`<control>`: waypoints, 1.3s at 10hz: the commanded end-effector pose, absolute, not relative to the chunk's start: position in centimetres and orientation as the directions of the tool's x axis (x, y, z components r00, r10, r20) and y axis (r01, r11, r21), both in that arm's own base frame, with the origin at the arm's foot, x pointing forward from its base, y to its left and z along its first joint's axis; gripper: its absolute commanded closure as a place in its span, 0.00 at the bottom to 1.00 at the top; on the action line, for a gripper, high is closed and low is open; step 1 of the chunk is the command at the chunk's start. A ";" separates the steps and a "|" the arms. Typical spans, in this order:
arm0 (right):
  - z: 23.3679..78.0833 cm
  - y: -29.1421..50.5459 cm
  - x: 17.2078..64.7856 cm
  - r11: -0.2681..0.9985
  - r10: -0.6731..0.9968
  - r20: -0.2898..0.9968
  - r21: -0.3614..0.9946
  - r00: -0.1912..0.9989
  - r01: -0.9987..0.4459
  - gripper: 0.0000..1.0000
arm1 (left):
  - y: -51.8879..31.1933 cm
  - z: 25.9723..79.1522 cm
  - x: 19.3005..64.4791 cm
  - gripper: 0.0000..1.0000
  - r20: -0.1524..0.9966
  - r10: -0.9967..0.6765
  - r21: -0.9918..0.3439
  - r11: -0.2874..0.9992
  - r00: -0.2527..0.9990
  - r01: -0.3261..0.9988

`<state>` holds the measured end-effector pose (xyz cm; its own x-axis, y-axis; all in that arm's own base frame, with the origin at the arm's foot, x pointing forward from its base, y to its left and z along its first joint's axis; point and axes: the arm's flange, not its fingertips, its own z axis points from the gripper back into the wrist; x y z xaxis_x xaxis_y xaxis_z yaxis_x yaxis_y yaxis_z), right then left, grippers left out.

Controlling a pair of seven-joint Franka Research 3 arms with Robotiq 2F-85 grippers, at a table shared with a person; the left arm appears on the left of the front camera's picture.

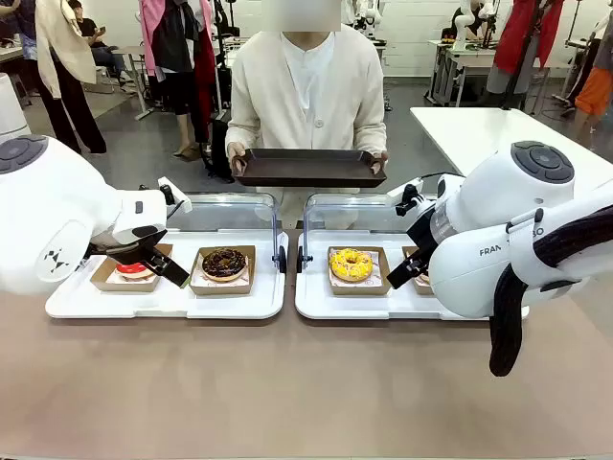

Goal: Provide the desired donut to the person.
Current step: Pick up and lift the Paper togo box containing the Donut pointed at by the person.

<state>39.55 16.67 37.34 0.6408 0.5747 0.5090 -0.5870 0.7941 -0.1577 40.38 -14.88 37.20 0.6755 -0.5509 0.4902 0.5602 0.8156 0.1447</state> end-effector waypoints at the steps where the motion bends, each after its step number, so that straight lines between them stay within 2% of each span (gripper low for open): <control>1: 37.3 16.7 39.5 0.794 0.575 0.509 -0.158 0.641 -0.587 0.00 | -14.9 37.2 40.4 0.00 0.490 -0.551 0.145 0.816 0.676 0.560; 13: 37.3 16.7 39.5 0.794 0.575 0.509 -0.158 0.641 -0.587 0.00 | -14.9 37.2 40.4 0.00 0.490 -0.551 0.145 0.816 0.676 0.560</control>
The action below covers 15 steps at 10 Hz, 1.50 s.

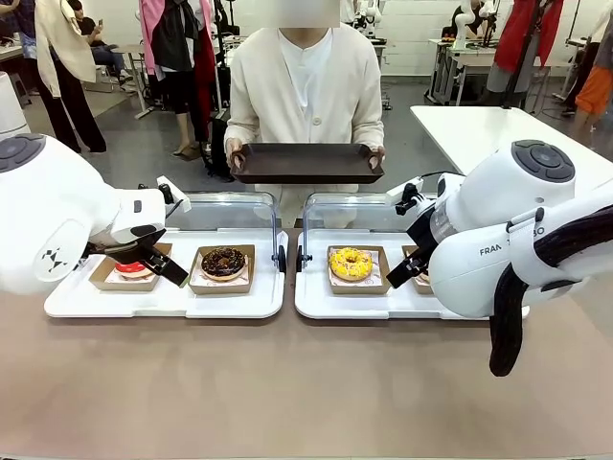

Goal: Provide the desired donut to the person.
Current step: Pick up and lift the Paper togo box containing the Donut pointed at by the person.

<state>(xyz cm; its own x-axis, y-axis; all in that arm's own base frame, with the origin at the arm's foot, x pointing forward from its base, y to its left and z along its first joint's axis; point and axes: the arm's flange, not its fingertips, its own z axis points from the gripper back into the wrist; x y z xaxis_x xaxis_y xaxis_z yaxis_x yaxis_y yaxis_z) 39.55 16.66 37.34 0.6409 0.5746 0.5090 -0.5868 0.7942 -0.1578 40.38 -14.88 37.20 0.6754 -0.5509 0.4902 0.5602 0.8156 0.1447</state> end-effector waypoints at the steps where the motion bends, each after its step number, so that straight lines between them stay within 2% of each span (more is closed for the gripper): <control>1: 37.3 16.7 39.5 0.794 0.575 0.509 -0.158 0.641 -0.587 0.00 | -14.9 37.2 40.4 0.00 0.490 -0.551 0.145 0.816 0.676 0.560; 5: 37.3 16.7 39.6 0.794 0.575 0.509 -0.158 0.641 -0.587 0.00 | -14.9 37.2 40.4 0.00 0.490 -0.551 0.145 0.816 0.675 0.560; 6: 39.9 16.4 38.1 0.751 0.606 0.540 -0.144 0.585 -0.645 0.00 | -15.7 39.1 38.4 0.00 0.570 -0.586 0.162 0.767 0.576 0.621; 7: 42.9 16.1 36.9 0.752 0.592 0.552 -0.118 0.587 -0.648 0.00 | -16.6 42.7 36.6 0.00 0.580 -0.604 0.181 0.750 0.547 0.636; 8: 45.9 15.7 35.5 0.758 0.577 0.558 -0.094 0.597 -0.645 0.00 | -17.1 46.4 34.8 0.00 0.564 -0.640 0.210 0.722 0.521 0.659; 11: 54.4 13.6 30.8 0.772 0.609 0.513 -0.208 0.605 -0.601 0.00 | -17.0 54.5 29.6 0.00 0.520 -0.680 0.361 0.724 0.518 0.588; 14: 58.4 13.1 28.4 0.770 0.620 0.489 -0.228 0.614 -0.596 0.00 | -17.1 57.7 27.2 0.00 0.484 -0.692 0.442 0.721 0.535 0.533; 15: 57.1 12.5 29.0 0.771 0.610 0.523 -0.217 0.595 -0.599 0.00 | -16.5 56.9 28.1 0.00 0.515 -0.700 0.382 0.705 0.495 0.598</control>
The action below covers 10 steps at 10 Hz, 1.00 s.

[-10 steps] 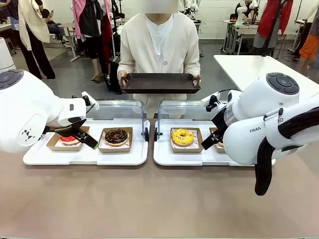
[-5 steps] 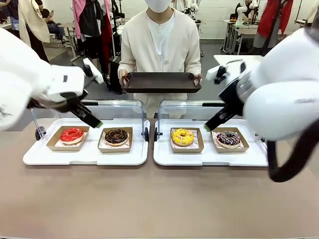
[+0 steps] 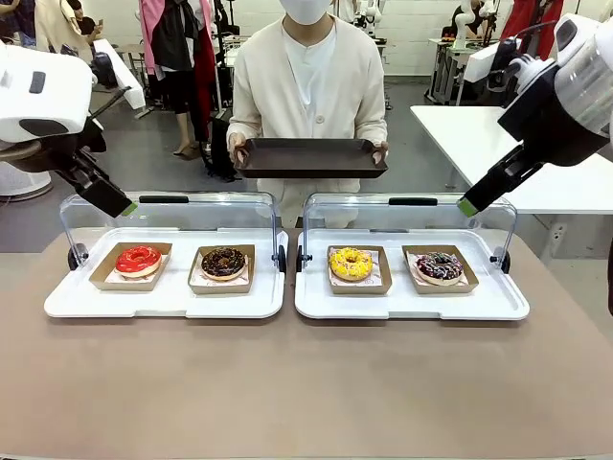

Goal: Provide the desired donut to the person.
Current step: Pick up and lift the Paper togo box containing the Donut pointed at by the person.

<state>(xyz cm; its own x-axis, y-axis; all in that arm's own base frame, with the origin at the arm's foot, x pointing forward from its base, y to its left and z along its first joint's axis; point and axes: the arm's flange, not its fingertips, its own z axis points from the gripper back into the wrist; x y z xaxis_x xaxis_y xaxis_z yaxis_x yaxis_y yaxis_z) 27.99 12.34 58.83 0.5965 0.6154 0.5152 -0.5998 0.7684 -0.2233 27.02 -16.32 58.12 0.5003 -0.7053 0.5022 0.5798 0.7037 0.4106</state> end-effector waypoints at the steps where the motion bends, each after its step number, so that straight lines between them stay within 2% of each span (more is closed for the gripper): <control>1: 57.1 12.5 29.0 0.771 0.610 0.523 -0.217 0.595 -0.599 0.00 | -16.5 56.9 28.1 0.00 0.515 -0.700 0.382 0.705 0.495 0.598; 4: 58.0 12.4 28.4 0.769 0.615 0.511 -0.220 0.600 -0.601 0.00 | -16.5 57.6 27.7 0.00 0.499 -0.706 0.398 0.702 0.503 0.591; 5: 58.8 8.8 31.2 0.684 0.592 0.530 0.069 0.608 -0.726 0.00 | -14.1 58.5 29.9 0.00 0.502 -0.693 0.191 0.673 0.518 0.715; 6: 59.0 4.7 33.4 0.663 0.540 0.561 0.176 0.628 -0.727 0.00 | -11.5 59.0 30.8 0.00 0.546 -0.689 0.059 0.599 0.477 0.799; 7: 58.7 1.2 34.8 0.569 0.516 0.598 0.296 0.613 -0.768 0.00 | -9.3 59.4 32.1 0.00 0.556 -0.713 -0.051 0.484 0.427 0.874; 9: 58.5 -4.4 36.7 0.369 0.491 0.674 0.414 0.553 -0.832 0.00 | -6.3 60.1 33.7 0.00 0.612 -0.719 -0.169 0.287 0.329 0.943; 10: 58.1 -6.8 37.0 0.285 0.480 0.709 0.431 0.517 -0.856 0.00 | -4.5 60.3 34.0 0.00 0.646 -0.718 -0.174 0.194 0.261 0.965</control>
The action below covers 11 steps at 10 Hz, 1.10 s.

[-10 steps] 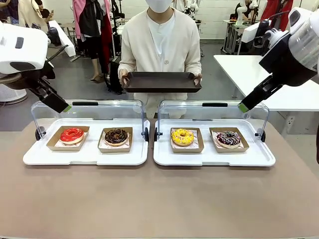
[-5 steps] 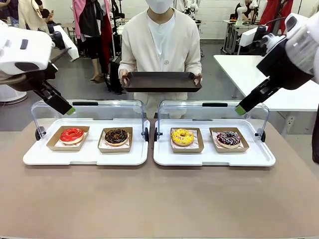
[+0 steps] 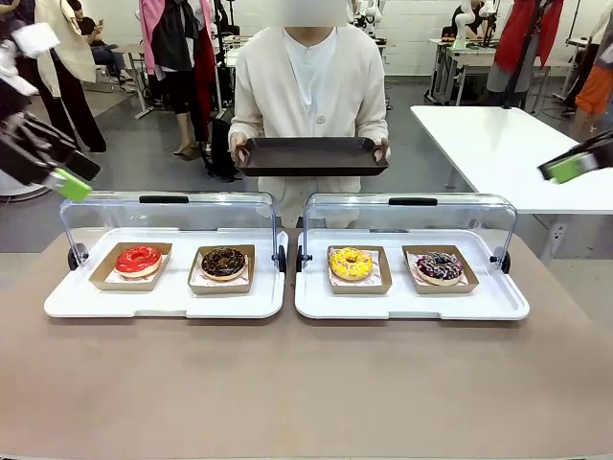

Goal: Provide the desired donut to the person.
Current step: Pick up and lift the Paper togo box containing the Donut pointed at by the person.

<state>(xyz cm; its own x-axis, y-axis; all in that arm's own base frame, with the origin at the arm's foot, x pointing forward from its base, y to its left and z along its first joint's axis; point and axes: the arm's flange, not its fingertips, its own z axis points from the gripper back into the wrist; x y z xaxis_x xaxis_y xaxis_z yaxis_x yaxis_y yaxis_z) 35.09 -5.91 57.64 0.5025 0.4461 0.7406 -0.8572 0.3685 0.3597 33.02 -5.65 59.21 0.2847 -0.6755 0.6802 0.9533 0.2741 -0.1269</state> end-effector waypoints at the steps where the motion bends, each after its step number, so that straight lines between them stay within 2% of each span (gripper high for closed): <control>1: 57.5 -9.3 37.0 0.222 0.460 0.751 0.419 0.473 -0.881 0.00 | -2.2 60.3 34.0 0.00 0.673 -0.712 -0.140 0.144 0.201 0.980; 3: 56.2 -14.0 36.5 0.153 0.390 0.835 0.358 0.389 -0.921 0.00 | 3.1 59.8 34.2 0.00 0.764 -0.645 0.055 0.083 0.012 0.995; 5: 54.7 -17.1 36.3 0.183 0.324 0.869 0.332 0.375 -0.925 0.00 | 7.6 58.6 34.3 0.00 0.835 -0.547 0.146 0.125 -0.055 0.981; 8: 52.3 -20.3 36.0 0.299 0.200 0.903 0.313 0.380 -0.901 0.00 | 13.4 57.6 34.4 0.00 0.909 -0.414 0.147 0.244 -0.034 0.959; 11: 51.5 -21.5 35.7 0.392 0.138 0.894 0.346 0.427 -0.852 0.00 | 16.9 56.6 34.4 0.00 0.913 -0.404 0.110 0.380 0.057 0.918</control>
<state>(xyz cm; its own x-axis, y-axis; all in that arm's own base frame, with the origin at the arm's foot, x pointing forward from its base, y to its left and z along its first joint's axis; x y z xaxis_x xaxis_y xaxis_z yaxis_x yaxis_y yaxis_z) 35.68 -22.50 51.57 0.4247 0.1617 0.8908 -0.8650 0.3629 0.3466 34.12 16.92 56.38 0.0437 -0.3896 0.9200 0.9244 0.3650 0.1107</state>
